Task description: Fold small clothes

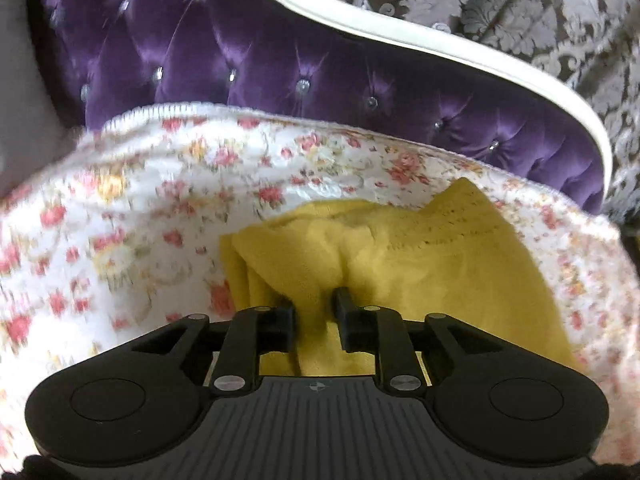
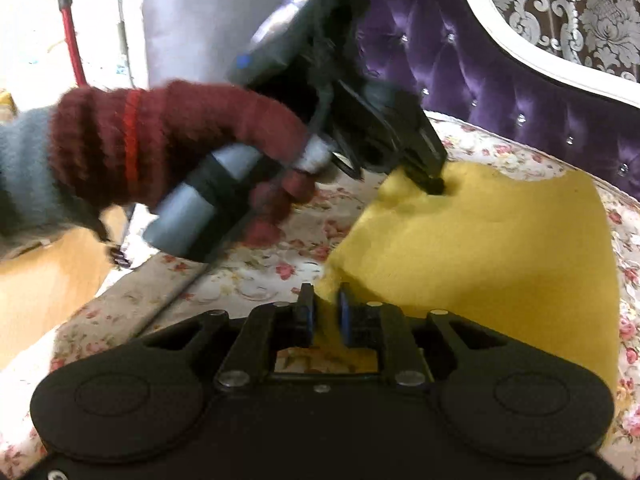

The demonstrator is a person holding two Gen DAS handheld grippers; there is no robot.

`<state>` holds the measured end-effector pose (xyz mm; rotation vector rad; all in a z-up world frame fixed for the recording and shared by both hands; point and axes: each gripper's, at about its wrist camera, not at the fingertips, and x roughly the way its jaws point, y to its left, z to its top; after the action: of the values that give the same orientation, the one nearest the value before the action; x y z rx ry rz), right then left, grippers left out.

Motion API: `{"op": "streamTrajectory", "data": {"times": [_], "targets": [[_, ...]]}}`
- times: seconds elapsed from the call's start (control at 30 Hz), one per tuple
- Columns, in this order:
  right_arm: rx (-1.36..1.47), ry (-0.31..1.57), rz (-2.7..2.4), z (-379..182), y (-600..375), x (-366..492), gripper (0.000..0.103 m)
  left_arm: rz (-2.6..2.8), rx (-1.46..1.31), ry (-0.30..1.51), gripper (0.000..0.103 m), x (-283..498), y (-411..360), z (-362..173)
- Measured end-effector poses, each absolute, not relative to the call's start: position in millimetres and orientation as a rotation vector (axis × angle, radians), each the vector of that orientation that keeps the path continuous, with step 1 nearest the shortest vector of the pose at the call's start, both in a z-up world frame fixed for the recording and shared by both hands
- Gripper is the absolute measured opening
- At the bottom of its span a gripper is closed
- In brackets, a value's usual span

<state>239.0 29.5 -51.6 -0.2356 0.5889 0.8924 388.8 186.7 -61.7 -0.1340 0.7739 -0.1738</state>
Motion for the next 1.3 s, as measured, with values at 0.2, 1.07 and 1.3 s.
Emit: {"op": "streamTrajectory", "data": {"times": [0.2, 1.07, 1.3], "targets": [[-0.131, 0.589, 0.967, -25.2, -13.5, 235.9, 0.047, -0.001, -0.177, 0.756, 0.032, 391.2, 213.9, -50.0], [0.189, 0.725, 0.538, -70.0, -83.0, 427.8, 0.063, 0.018, -0.053, 0.776, 0.102, 404.2, 165.5, -68.9], [0.291, 0.670, 0.602, -48.9, -126.9, 392.3, 0.067, -0.067, -0.247, 0.766, 0.101, 355.1, 182.6, -49.2]]}}
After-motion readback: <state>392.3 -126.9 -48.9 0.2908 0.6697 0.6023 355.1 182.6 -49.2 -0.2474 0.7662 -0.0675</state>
